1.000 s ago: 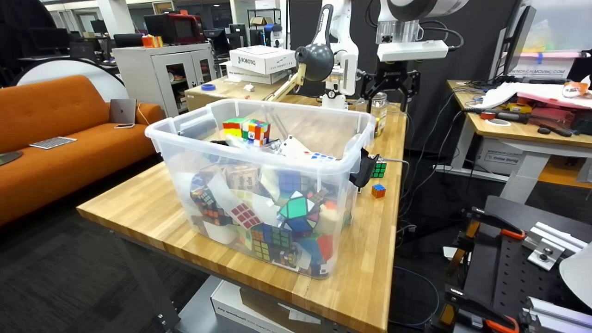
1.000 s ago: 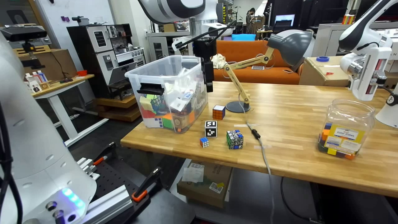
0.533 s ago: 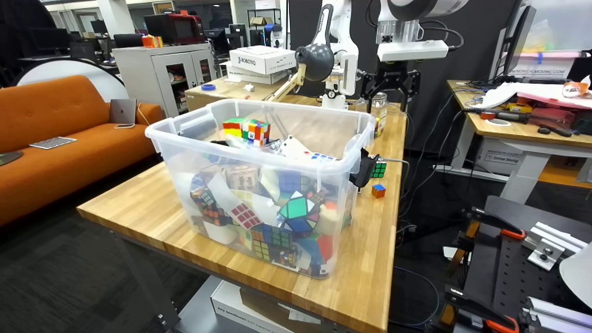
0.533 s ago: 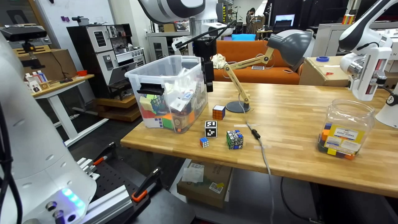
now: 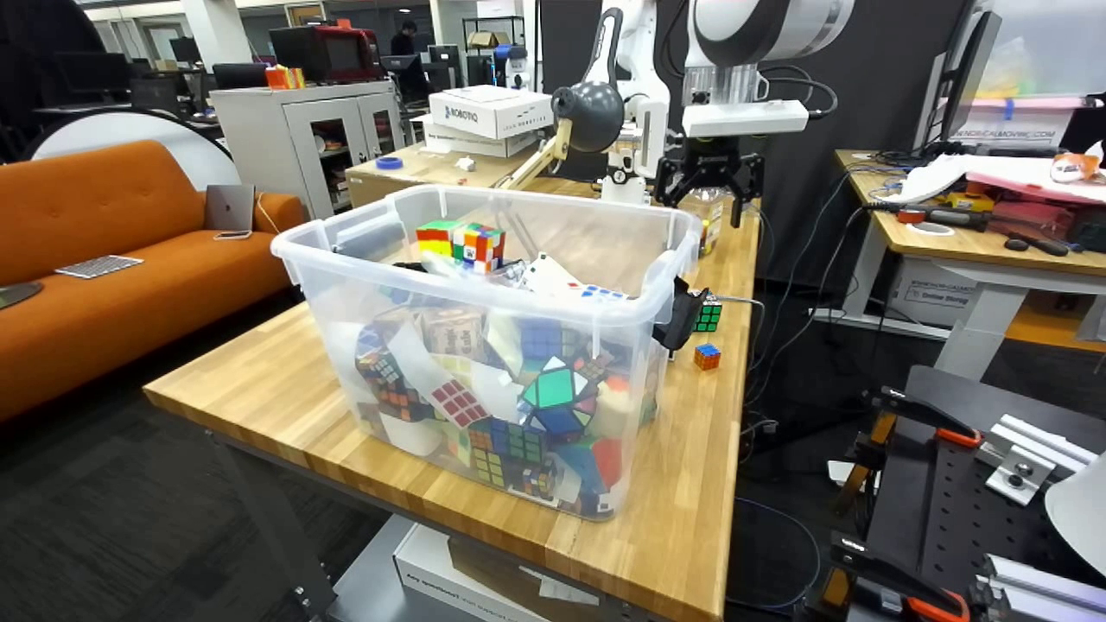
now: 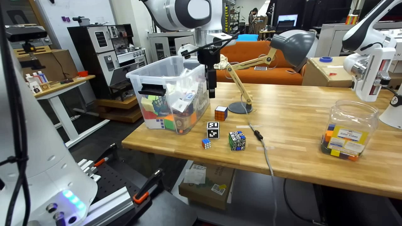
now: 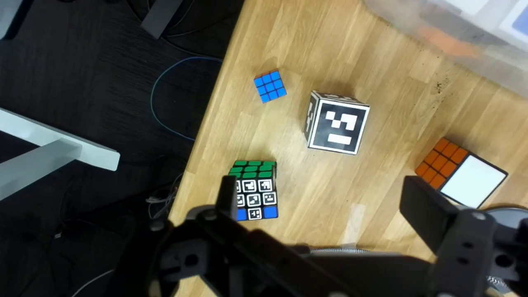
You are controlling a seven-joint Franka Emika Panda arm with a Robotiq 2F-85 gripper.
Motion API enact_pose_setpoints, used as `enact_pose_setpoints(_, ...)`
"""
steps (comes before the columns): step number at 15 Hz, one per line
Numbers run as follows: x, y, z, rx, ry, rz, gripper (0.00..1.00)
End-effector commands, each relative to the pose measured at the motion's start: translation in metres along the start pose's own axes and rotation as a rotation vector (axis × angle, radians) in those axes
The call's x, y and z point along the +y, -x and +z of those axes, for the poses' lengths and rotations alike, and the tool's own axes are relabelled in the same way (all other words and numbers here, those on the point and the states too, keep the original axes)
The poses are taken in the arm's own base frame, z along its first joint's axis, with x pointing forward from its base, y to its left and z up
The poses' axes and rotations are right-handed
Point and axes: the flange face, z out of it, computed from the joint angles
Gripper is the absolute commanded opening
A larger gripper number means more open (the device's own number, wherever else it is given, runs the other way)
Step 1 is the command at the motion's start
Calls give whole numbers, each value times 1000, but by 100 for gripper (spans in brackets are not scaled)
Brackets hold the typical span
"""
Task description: Move the black and white cube to the right, pick up the cube in the middle then place it down again
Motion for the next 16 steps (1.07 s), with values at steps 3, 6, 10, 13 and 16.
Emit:
enact_pose_setpoints(3, -33, -26, 42, -116, -24, 23, 100)
enact_pose_setpoints(6, -35, -23, 55, -105, -23, 24, 100)
enact_pose_setpoints(10, -42, -30, 62, -131, -20, 17, 100)
enact_pose_setpoints(13, -42, -31, 62, -132, -20, 17, 100)
enact_pose_setpoints(16, -43, -30, 60, -131, -15, 19, 100)
